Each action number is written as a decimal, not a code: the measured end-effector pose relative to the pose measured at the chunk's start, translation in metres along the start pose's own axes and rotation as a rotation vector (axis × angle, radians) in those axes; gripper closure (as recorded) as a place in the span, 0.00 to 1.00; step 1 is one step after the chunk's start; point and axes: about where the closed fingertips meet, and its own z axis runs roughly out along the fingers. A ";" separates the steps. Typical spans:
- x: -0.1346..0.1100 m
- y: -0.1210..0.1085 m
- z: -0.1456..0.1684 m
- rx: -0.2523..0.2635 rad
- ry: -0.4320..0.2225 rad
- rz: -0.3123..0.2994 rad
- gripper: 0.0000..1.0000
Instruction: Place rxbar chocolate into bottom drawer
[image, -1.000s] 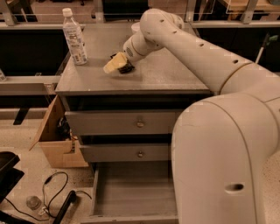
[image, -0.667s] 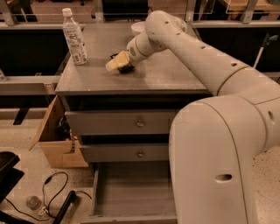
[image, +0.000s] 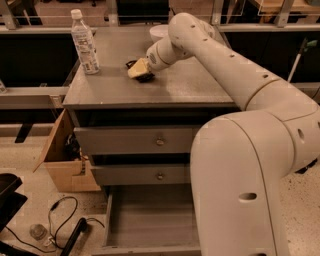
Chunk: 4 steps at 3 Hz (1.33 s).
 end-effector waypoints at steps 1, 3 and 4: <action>0.000 0.000 0.000 0.000 0.000 0.000 0.60; 0.000 0.000 0.000 0.000 0.000 0.000 1.00; -0.007 0.001 -0.006 0.000 0.000 0.000 1.00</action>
Offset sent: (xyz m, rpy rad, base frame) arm 0.0000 0.0000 0.0002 -0.0001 0.0000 0.0001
